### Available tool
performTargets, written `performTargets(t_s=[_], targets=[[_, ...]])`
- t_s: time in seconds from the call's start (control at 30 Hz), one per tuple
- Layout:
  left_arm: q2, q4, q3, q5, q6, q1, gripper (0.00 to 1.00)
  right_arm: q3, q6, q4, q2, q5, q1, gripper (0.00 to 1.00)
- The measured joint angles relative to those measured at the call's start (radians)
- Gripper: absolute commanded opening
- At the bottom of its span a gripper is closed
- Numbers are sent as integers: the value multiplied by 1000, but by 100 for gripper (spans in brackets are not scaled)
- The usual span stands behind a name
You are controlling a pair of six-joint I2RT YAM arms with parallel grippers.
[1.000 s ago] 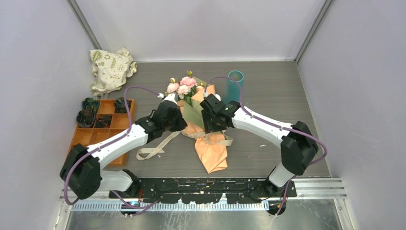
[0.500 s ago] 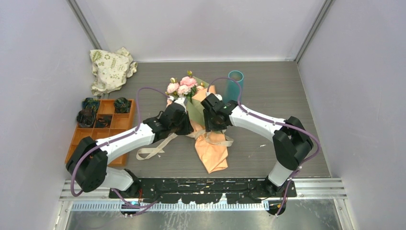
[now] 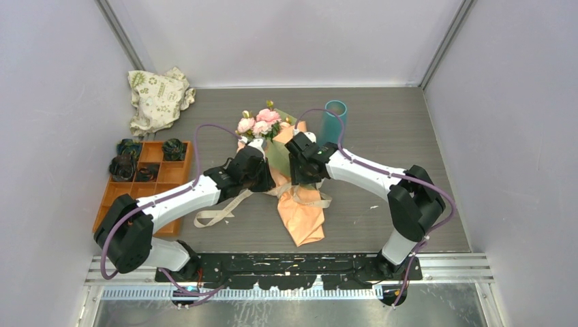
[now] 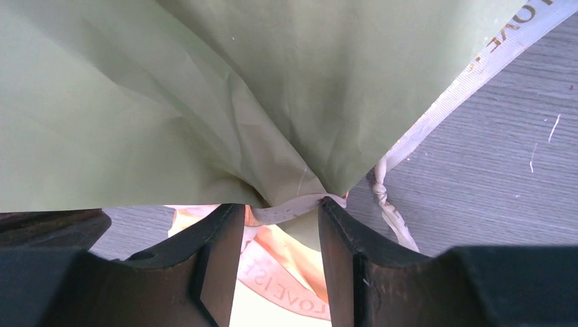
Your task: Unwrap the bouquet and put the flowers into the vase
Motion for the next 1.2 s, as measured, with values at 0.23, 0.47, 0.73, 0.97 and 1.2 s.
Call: performTargets(t_s=[0.23,0.47,0.73,0.97,1.2], targets=[[0,0,0,0,0,0,4,17,-6,27,42,8,0,16],[0,0,0,0,0,0,4,46,-16,25,50,9,0,1],[15,23,6,48,11,0,27,62,-16,-18,-27,-6,0,1],[132,117,64,157,77,-6,32,75,-16,-36,-90,-6,0,1],[201,142,79,145,111,-47,27,72,-16,-45,-90,-6,0,1]])
